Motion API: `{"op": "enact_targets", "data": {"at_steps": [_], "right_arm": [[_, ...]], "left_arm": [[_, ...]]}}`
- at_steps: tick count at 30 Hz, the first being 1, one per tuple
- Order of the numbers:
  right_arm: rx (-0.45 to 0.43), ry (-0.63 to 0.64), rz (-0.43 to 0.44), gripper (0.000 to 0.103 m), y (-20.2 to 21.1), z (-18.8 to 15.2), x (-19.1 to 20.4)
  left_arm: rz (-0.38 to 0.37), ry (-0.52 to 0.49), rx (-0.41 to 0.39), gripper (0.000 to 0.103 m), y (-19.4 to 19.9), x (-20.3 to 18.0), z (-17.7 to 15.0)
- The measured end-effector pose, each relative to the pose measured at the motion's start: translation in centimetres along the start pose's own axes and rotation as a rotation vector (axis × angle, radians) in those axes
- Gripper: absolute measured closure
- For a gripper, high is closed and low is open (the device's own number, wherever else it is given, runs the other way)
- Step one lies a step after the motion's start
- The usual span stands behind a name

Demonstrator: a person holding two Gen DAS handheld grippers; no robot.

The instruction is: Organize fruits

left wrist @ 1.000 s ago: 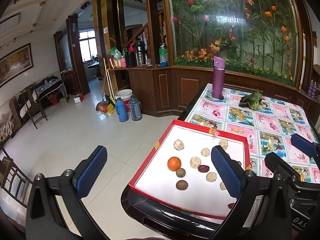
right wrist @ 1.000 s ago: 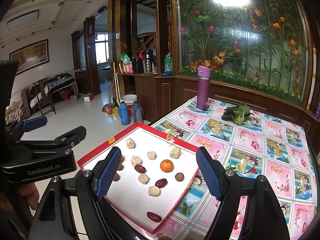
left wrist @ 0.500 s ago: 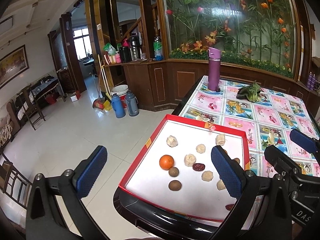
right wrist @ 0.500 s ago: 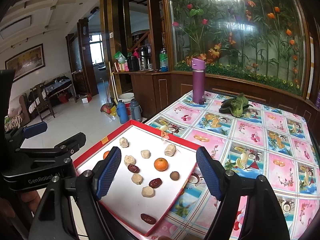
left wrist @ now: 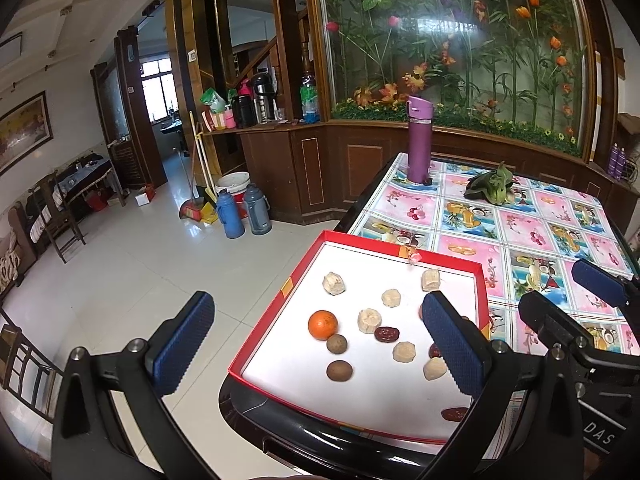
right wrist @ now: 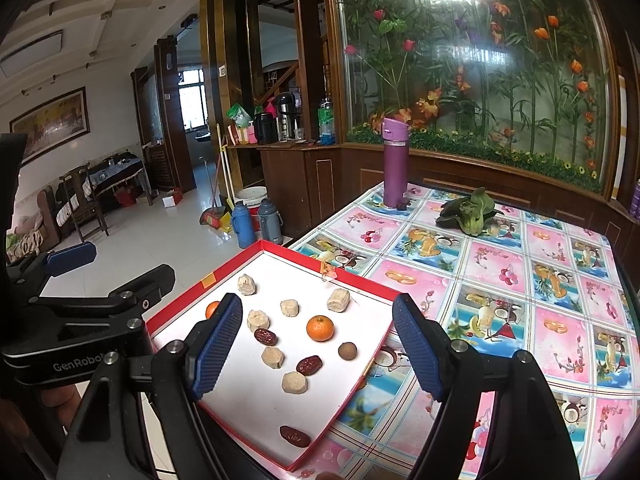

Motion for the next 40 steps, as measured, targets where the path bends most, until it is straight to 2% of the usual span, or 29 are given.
{"op": "enact_targets", "data": {"at_steps": [40], "right_arm": [[0.021,0.017,0.015,0.026,-1.3,0.6,1.2]], "left_arm": [[0.004,0.029,0.01,0.0,-1.3,1.7,0.7]]}}
Point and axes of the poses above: each gripper's, at about its wrist camera, not at the fingertips, and y roughly against the way its jaws point, x to its left, z to its top, the point moved 9 cm from there along -y, roughly the way its jaws point, and after that the axes turned 4 degrees about x, right-handed, at the moved point
